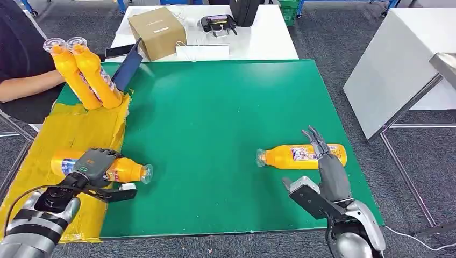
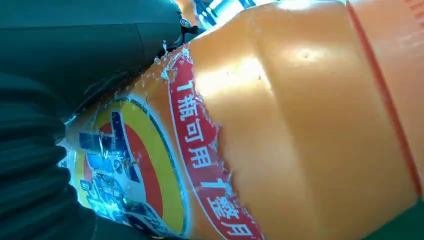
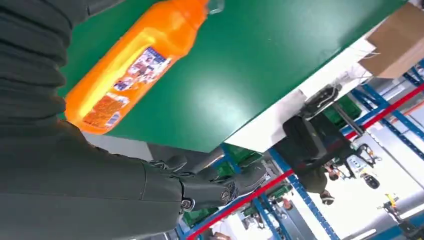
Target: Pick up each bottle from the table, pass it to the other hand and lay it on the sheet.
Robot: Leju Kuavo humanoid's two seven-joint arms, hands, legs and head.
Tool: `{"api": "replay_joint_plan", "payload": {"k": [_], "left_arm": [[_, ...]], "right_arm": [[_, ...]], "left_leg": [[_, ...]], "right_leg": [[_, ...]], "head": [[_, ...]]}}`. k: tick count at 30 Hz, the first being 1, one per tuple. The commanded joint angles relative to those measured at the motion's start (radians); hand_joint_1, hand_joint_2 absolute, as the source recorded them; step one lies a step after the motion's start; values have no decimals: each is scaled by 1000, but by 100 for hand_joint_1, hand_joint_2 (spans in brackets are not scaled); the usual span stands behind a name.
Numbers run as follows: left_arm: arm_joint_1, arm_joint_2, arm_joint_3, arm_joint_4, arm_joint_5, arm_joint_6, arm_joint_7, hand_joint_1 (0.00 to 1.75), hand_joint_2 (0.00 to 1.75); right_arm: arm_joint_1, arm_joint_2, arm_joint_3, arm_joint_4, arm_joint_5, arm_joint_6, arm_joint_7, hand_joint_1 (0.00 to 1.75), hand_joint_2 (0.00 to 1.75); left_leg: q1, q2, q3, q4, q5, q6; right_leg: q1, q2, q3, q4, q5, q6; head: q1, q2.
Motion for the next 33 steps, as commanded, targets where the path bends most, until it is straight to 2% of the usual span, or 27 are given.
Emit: {"api": "replay_joint_plan", "payload": {"k": [1,3,7,11,12,13,18,21,25,33], "left_arm": [[-94,41,-84,119,4,-16,-10,175,175],[-94,41,-84,119,4,-16,-10,175,175],[-149,129,-148,82,110,-126,-97,175,175],[-118,181,-150,37,203,-152,-140,175,175],[-105,185,-149,24,231,-151,-151,3,175],[-100,147,-122,41,241,-176,-79,0,0],[-93,128,-140,46,250,-143,-73,0,0],[-111,116,-137,53,280,-93,-119,0,0],[-112,61,-119,49,299,-47,-141,0,0],[-112,56,-121,54,295,-31,-147,0,0]], "right_arm": [[-6,-18,-29,14,-2,0,-4,0,175],[-6,-18,-29,14,-2,0,-4,0,175],[-31,-27,-35,42,-15,10,-16,0,175],[3,-10,-31,47,5,-7,-44,0,175],[8,-8,-29,50,9,-10,-49,0,175],[13,1,-29,51,19,-14,-48,0,175],[9,-13,-9,78,51,6,-18,0,175],[-37,-42,16,114,54,46,16,0,175],[-90,-69,59,157,60,89,44,0,175],[-103,-69,75,166,61,95,50,0,175]], "left_leg": [[1,-3,1,0,-1,-1],[1,-3,3,0,-1,-1],[1,-2,0,1,-1,-1],[2,-1,0,1,-1,-1],[2,-1,2,1,-2,-1],[1,-1,3,0,-1,-1],[1,-3,4,-1,-1,-1],[1,-2,1,-1,0,0],[1,-3,3,0,0,-1],[1,-3,3,0,-1,-1]], "right_leg": [[0,1,3,0,-1,-1],[0,2,4,0,-1,-1],[1,2,1,1,-1,-1],[1,4,2,0,-1,-1],[1,4,3,0,-2,-2],[1,3,3,-1,-1,-1],[0,2,6,-1,-2,-1],[0,2,3,-1,-1,-1],[0,3,5,-1,-1,-1],[0,2,4,-1,-1,-1]], "head": [[0,0],[1,0],[1,0],[1,0],[1,0],[0,0],[1,0],[1,0],[0,0],[0,0]]}}
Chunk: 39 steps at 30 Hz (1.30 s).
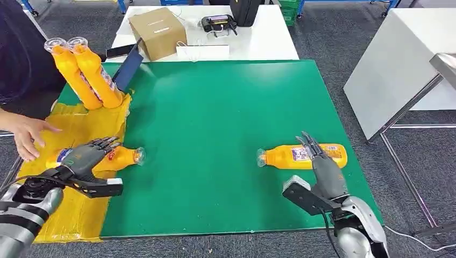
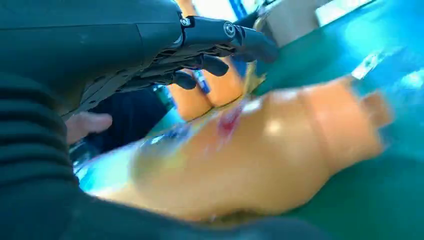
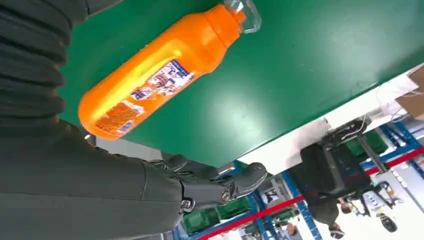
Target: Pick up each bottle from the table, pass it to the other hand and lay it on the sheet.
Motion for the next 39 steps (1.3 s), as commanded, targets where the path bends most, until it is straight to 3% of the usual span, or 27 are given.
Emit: {"api": "replay_joint_plan", "payload": {"k": [1,3,7,9,10,12,15,18,39], "left_arm": [[-41,-60,-6,41,-10,23,-3,0,0],[-27,-94,15,37,-43,88,6,0,0],[76,-283,196,-126,-67,365,27,0,0],[155,-371,298,-310,11,312,18,0,0],[190,-427,366,-381,175,274,-35,0,0],[244,-490,448,-500,366,156,-114,0,0],[299,-597,535,-643,613,22,-201,0,0],[313,-660,568,-703,761,-60,-168,0,0],[297,-639,557,-699,811,-90,-160,0,0]], "right_arm": [[-55,-22,53,93,-2,6,11,0,175],[-61,-13,66,105,1,7,21,0,175],[-36,24,89,97,105,-15,54,0,175],[8,27,97,83,224,-43,88,0,175],[31,32,88,91,278,-54,99,0,175],[49,26,69,133,293,-32,105,0,175],[-17,4,43,231,310,9,113,0,175],[-108,-12,5,309,298,61,124,0,175],[-232,-74,-97,379,302,114,144,0,175]], "left_leg": [[1,-2,2,0,-1,-1],[1,-2,3,-1,-1,-1],[0,-3,2,-2,0,0],[0,-4,2,-2,0,0],[0,-7,3,-1,-1,0],[0,-5,1,-1,-1,0],[-2,-1,2,0,-2,1],[-2,2,-1,0,-2,1],[-3,-1,-1,0,-1,1]], "right_leg": [[0,2,3,-1,-1,-1],[0,3,4,-1,-1,-1],[-1,0,3,-2,0,0],[-1,-1,4,-2,-1,0],[-1,-1,5,-2,-2,0],[-1,-2,3,-2,-1,0],[-2,3,3,-3,-1,0],[-2,5,0,-1,0,0],[-3,3,0,0,1,1]], "head": [[0,0],[0,0],[0,0],[0,0],[0,0],[0,0],[0,0],[0,0],[0,0]]}}
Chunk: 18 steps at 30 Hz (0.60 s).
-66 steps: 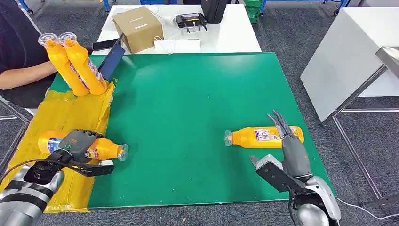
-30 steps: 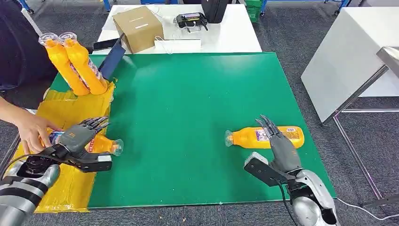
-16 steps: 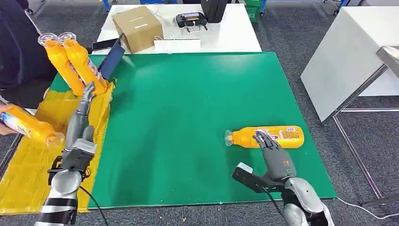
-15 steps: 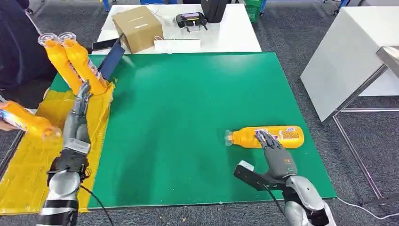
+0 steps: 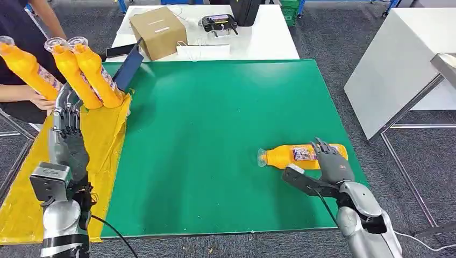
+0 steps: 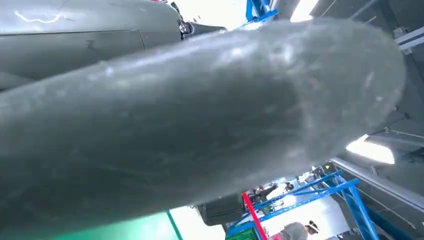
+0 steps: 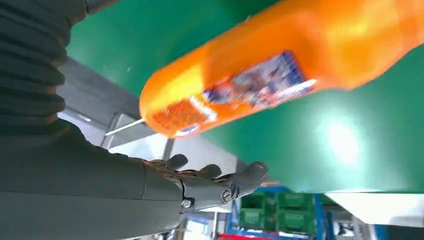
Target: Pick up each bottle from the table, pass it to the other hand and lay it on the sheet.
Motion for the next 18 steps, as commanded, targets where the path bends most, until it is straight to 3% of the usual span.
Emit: {"api": "replay_joint_plan", "payload": {"k": [1,18], "left_arm": [[-12,-7,38,15,4,-3,0,0,0],[-54,8,94,8,107,-32,-22,0,0]], "right_arm": [[-69,-21,-71,91,-8,28,10,0,175],[-179,-95,-3,274,-39,86,-68,0,175]], "left_leg": [[1,0,3,0,-1,-1],[1,0,5,1,-2,-1]], "right_leg": [[0,5,3,0,-1,-2],[1,8,4,0,-1,-2]], "head": [[0,0],[0,0]]}}
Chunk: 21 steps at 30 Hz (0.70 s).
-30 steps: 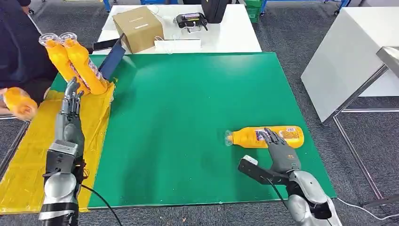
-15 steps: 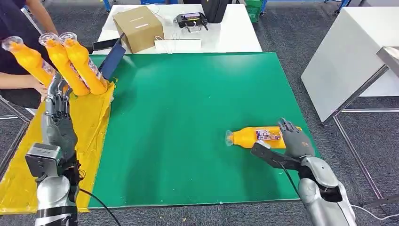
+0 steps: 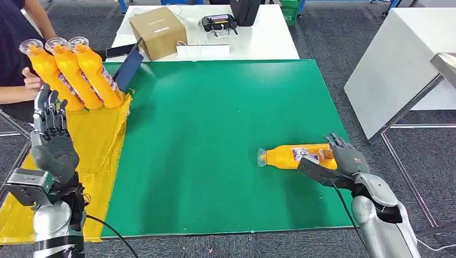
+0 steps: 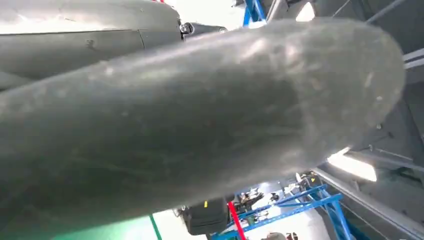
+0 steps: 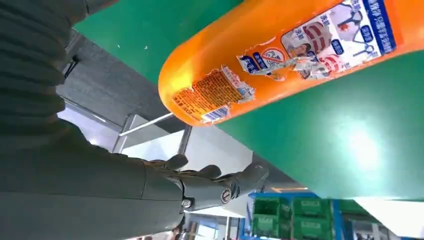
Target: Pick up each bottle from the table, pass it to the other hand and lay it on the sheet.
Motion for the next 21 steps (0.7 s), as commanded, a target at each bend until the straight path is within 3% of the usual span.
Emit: {"api": "replay_joint_plan", "payload": {"k": [1,17,21], "left_arm": [[-55,9,46,32,20,-15,7,0,0],[-83,14,65,64,38,-14,26,0,0],[-101,17,65,92,38,-15,28,0,0]], "right_arm": [[-116,-37,51,185,-13,34,-23,0,175],[-201,-67,121,288,-2,67,-21,0,175],[-243,-37,167,381,21,73,-30,0,175]], "left_leg": [[1,1,3,0,-1,-1],[1,0,4,0,-1,-1],[1,1,3,0,0,-1]], "right_leg": [[0,6,2,0,0,-1],[0,6,4,-1,0,-1],[0,5,3,-1,0,-1]], "head": [[0,0],[0,0],[0,0]]}}
